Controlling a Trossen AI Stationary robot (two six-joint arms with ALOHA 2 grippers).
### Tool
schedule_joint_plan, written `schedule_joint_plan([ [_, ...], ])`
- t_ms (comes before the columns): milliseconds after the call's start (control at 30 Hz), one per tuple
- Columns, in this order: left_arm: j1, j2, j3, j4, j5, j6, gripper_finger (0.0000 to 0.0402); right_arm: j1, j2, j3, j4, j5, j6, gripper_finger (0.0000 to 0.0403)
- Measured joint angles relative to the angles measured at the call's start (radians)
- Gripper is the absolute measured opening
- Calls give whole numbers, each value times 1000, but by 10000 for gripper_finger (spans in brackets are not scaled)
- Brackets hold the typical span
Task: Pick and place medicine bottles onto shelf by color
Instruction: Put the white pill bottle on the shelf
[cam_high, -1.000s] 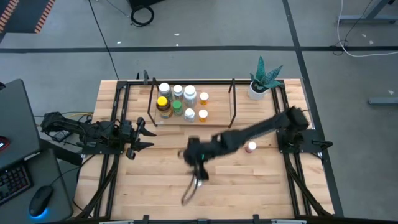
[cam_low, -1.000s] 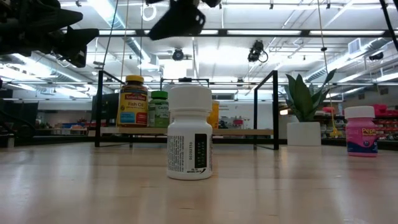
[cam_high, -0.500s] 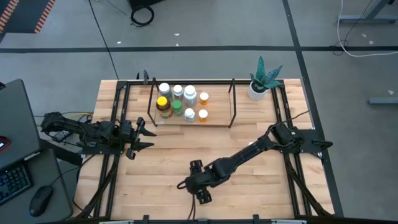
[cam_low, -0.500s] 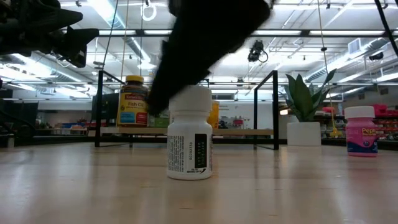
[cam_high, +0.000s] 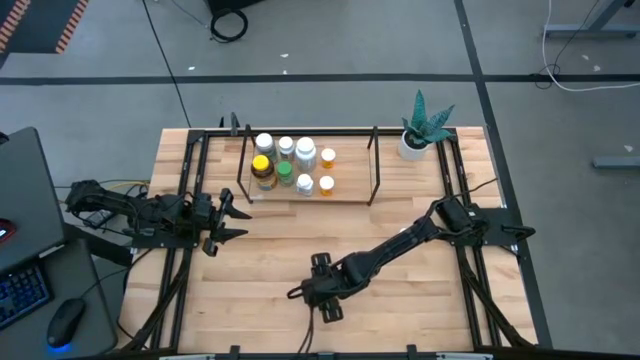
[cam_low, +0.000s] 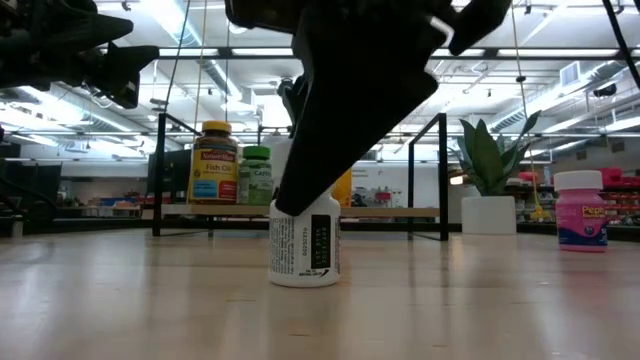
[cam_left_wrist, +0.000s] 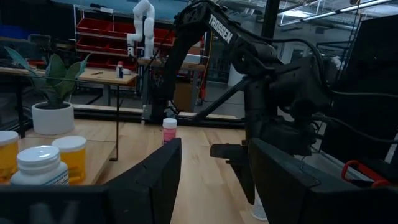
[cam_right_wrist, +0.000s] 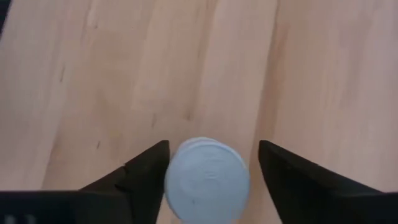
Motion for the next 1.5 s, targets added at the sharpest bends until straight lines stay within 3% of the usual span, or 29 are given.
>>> schedule_joint_plan([
  [400, 0, 0, 0, 0, 0, 0, 194, -6, 0, 0, -3, 0, -9, 162],
  [667, 0, 0, 0, 0, 0, 0, 198, -18, -83, 0, -67, 9, -30, 167],
  [867, 0, 0, 0, 0, 0, 0, 194, -44, -211, 0, -120, 124, -76, 166],
  [1167, 0, 0, 0, 0, 0, 0, 199, -139, -348, 0, -239, 184, -96, 166],
  [1500, 0, 0, 0, 0, 0, 0, 195, -353, -448, -10, -264, 96, -312, 166],
])
